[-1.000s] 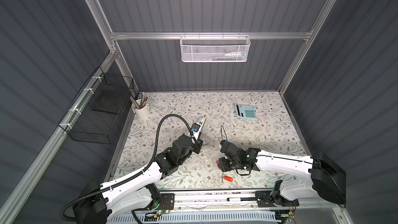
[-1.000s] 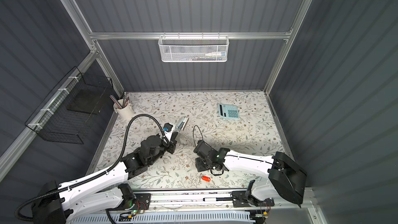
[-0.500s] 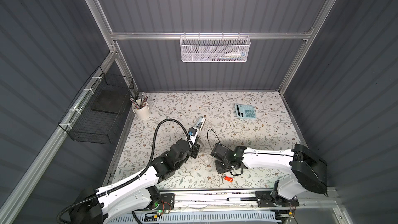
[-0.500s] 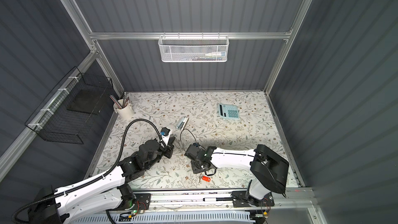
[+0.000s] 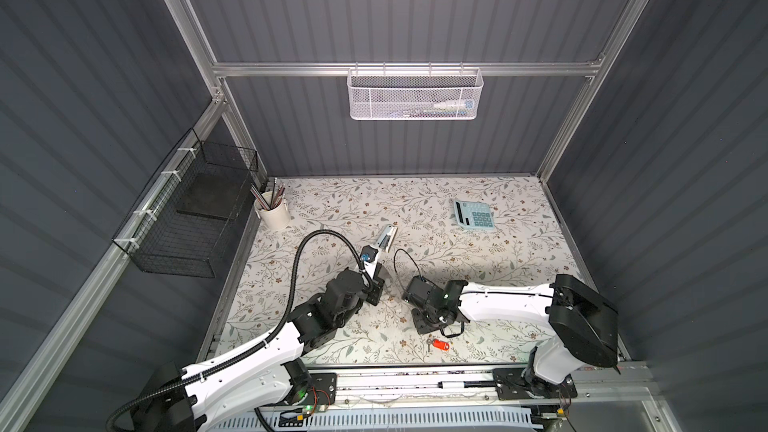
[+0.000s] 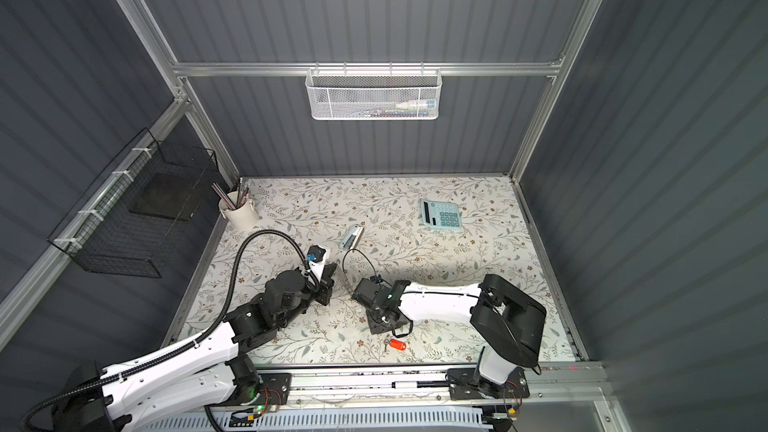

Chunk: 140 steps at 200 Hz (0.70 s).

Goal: Put the keys on the keyring
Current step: 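Move the right gripper down over the red key fob nearest the robot, then grasp the red fob's key ring with the right gripper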

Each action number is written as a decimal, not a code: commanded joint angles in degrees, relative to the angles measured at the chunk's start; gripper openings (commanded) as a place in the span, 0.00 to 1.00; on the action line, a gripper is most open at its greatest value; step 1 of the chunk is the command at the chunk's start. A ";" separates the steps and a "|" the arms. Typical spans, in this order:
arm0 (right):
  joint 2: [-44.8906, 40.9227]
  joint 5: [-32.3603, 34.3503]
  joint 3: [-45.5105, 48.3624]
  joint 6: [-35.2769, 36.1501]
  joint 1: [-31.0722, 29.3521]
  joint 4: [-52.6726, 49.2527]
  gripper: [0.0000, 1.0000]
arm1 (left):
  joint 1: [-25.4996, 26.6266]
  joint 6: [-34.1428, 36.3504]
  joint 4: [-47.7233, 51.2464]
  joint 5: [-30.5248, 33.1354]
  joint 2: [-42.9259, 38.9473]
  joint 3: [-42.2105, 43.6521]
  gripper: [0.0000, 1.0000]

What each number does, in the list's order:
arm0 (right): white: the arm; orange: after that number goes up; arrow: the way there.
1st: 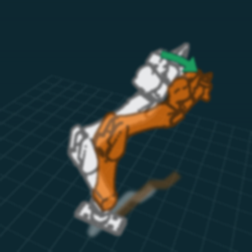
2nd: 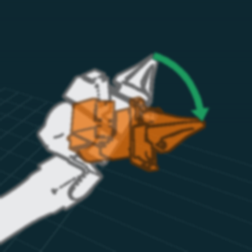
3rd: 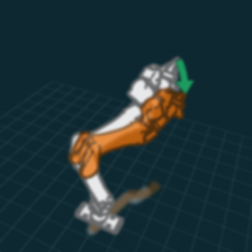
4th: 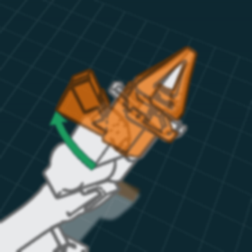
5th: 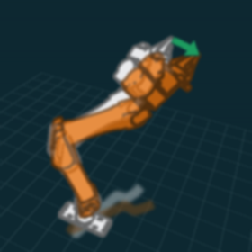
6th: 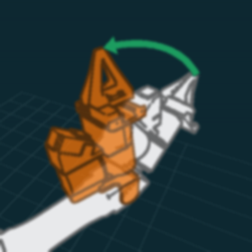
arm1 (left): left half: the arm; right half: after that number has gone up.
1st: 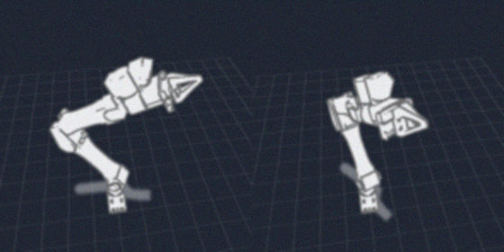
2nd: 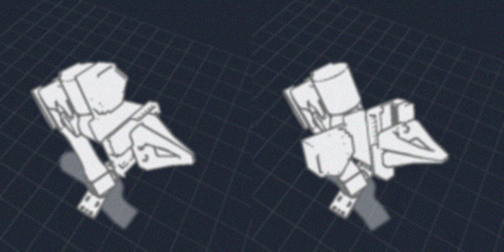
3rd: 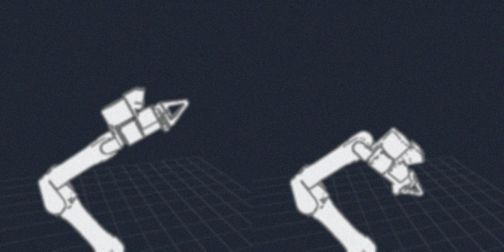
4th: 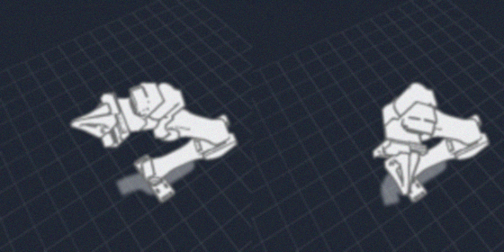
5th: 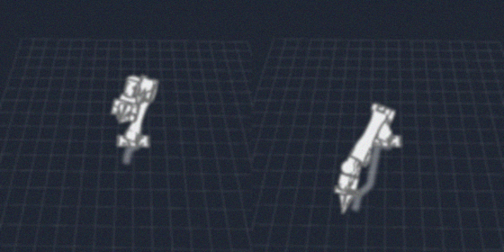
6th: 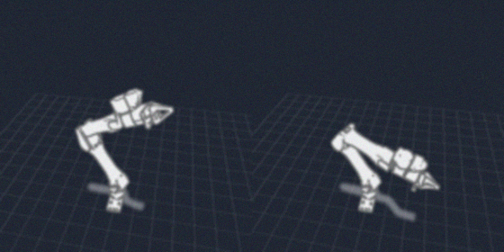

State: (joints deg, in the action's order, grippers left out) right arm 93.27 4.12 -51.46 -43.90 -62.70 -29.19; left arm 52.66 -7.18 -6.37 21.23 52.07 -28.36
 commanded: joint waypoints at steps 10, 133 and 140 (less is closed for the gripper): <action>0.15 2.45 -0.33 -0.27 -0.28 -2.35 0.21 | -0.33 -0.12 -1.15 0.78 -0.92 0.77 0.00; -9.08 4.57 9.34 2.50 4.78 7.83 0.00 | -0.32 -0.02 -0.99 -0.18 0.77 -0.12 0.00; -10.00 4.54 9.98 2.72 5.44 8.75 0.00 | -0.34 -0.13 -0.94 -0.26 0.79 -0.12 0.00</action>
State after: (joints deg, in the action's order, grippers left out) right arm 85.93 7.53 -43.44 -42.44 -58.76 -24.23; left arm 52.66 -7.16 -6.39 21.17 52.73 -28.36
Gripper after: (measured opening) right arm 0.049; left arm 0.049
